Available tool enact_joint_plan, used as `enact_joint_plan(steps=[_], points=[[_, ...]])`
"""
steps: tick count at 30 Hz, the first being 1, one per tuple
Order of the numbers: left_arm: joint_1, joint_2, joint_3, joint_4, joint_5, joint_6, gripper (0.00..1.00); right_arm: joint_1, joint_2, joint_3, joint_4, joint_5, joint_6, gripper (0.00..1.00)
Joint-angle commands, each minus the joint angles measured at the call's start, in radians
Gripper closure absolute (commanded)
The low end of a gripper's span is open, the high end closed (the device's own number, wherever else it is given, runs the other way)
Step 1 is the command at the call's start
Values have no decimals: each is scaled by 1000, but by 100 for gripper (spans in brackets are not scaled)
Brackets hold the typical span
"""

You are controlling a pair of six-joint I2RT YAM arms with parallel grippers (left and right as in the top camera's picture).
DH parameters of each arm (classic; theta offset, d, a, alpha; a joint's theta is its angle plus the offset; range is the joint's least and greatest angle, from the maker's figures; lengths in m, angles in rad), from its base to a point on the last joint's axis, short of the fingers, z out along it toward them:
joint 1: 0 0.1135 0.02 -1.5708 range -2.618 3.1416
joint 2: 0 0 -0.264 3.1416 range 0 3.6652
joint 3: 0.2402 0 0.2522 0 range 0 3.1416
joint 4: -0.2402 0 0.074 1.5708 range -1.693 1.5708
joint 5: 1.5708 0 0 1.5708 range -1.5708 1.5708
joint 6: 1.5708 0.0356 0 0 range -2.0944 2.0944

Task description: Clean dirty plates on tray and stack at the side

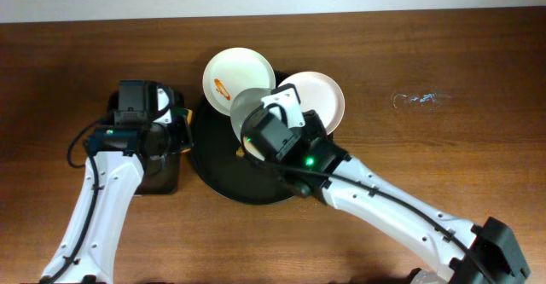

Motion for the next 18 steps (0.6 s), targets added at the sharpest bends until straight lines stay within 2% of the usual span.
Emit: enact_joint_plan(steps=[1, 3, 6, 9, 11, 14, 18], points=[[48, -18, 10, -11, 130, 22, 100, 53, -2, 21, 38, 200, -14, 96], [66, -18, 10, -25, 194, 44, 100, 67, 10, 20, 68, 234, -14, 96], [66, -18, 10, -41, 206, 44, 100, 96, 21, 20, 103, 352, -55, 96], [66, -18, 10, -41, 218, 45, 100, 117, 21, 20, 116, 359, -90, 96], [66, -18, 10, -40, 278, 62, 100, 119, 21, 20, 116, 357, -89, 96], [66, -18, 10, -65, 423, 117, 100, 119, 20, 21, 99, 180, -71, 96], [66, -18, 9, -84, 561, 178, 100, 118, 14, 30, 31, 30, 48, 96]])
